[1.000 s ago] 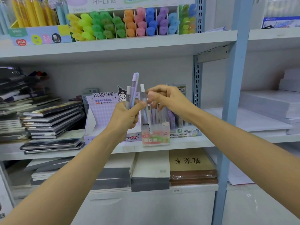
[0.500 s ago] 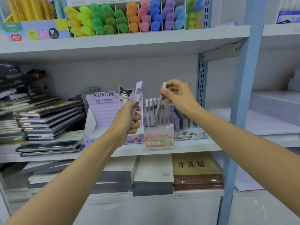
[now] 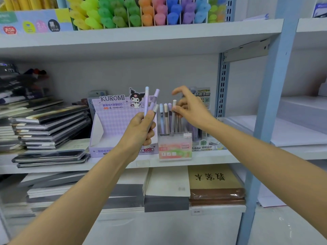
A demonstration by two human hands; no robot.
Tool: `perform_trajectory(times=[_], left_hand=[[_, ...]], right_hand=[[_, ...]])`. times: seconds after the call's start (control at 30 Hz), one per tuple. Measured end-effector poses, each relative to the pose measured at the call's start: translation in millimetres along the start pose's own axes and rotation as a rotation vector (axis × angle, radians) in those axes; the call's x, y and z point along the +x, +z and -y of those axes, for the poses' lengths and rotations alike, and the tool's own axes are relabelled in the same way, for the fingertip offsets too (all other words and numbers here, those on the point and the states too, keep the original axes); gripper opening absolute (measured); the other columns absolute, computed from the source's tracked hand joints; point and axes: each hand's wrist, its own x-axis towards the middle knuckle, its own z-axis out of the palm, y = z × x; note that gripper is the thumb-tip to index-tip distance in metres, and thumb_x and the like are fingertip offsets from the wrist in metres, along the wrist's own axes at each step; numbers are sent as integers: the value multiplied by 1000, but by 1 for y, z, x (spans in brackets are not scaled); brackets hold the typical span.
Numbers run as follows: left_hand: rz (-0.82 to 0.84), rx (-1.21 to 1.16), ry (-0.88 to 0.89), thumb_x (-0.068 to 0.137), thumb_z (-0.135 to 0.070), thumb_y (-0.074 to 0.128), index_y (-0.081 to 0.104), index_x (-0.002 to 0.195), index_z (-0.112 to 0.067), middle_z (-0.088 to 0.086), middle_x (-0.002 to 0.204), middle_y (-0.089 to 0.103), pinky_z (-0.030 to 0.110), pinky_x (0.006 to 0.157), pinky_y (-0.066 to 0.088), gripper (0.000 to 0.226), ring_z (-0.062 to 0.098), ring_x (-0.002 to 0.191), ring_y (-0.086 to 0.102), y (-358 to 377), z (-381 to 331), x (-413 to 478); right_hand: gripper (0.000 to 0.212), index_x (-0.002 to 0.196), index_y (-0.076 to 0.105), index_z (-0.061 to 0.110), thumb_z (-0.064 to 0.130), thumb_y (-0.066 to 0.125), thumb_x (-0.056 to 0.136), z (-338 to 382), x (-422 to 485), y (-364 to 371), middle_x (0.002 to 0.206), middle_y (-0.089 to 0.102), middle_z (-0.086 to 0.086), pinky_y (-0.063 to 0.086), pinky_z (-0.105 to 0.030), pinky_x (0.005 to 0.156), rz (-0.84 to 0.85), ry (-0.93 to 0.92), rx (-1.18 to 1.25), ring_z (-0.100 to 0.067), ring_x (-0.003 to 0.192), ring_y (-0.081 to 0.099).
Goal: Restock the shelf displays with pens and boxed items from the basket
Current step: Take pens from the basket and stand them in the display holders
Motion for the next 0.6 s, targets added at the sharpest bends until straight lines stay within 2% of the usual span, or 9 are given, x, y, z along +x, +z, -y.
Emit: perform_trajectory(times=[0.07, 0.13, 0.23, 0.3, 0.37, 0.43, 0.5, 0.6], left_hand=[[1, -5, 5, 99, -41, 48, 49, 94, -22, -3, 75, 45, 18, 42, 29, 21, 8, 55, 34, -1, 2, 0], [1, -4, 7, 99, -41, 48, 50, 94, -21, -3, 75, 46, 18, 42, 31, 20, 8, 55, 36, -2, 3, 0], [-2, -1, 8, 99, -41, 49, 51, 95, -21, -3, 75, 48, 18, 43, 32, 20, 8, 55, 38, -2, 3, 0], [-2, 2, 11, 99, -41, 49, 51, 96, -21, -3, 75, 49, 18, 43, 32, 21, 7, 55, 39, -2, 3, 0], [-2, 14, 13, 99, -41, 49, 51, 97, -20, -4, 74, 50, 18, 43, 32, 21, 7, 55, 40, -1, 1, -1], [0, 19, 17, 100, -40, 48, 51, 97, -21, -4, 74, 50, 17, 43, 32, 20, 7, 55, 40, 1, -1, -2], [2, 17, 24, 101, -39, 47, 50, 97, -21, -4, 73, 50, 17, 43, 32, 18, 8, 55, 39, 6, -3, -3], [24, 30, 46, 101, -38, 46, 51, 100, -20, -4, 71, 50, 18, 42, 32, 19, 8, 53, 39, 14, -8, -6]], right_hand=[[18, 104, 59, 17, 10, 65, 90, -2, 1, 4, 84, 62, 0, 50, -27, 72, -84, -56, -76, -15, 78, 61], [13, 99, 66, 15, 13, 69, 87, -6, 1, 8, 94, 59, -3, 46, -28, 78, -130, -78, -165, -13, 84, 55], [16, 105, 70, 17, 20, 68, 89, -8, 2, 11, 101, 51, -7, 46, -34, 87, -99, -22, -237, -15, 92, 49], [19, 108, 71, 18, 24, 66, 91, -4, 3, 8, 102, 49, -5, 45, -33, 88, -96, 8, -234, -15, 92, 47], [22, 110, 70, 18, 28, 65, 91, 4, 0, 4, 100, 48, 0, 44, -27, 86, -128, 1, -164, -12, 90, 48], [22, 107, 69, 17, 31, 66, 90, 15, -6, 0, 97, 57, 2, 46, -23, 82, -122, -19, -19, -10, 86, 54], [21, 101, 71, 16, 34, 66, 90, 27, -13, -3, 92, 68, 2, 49, -19, 78, -16, 2, 134, -5, 83, 60], [21, 97, 74, 15, 33, 67, 89, 39, -21, -3, 88, 71, 6, 50, -12, 77, 142, 42, 245, 3, 79, 61]])
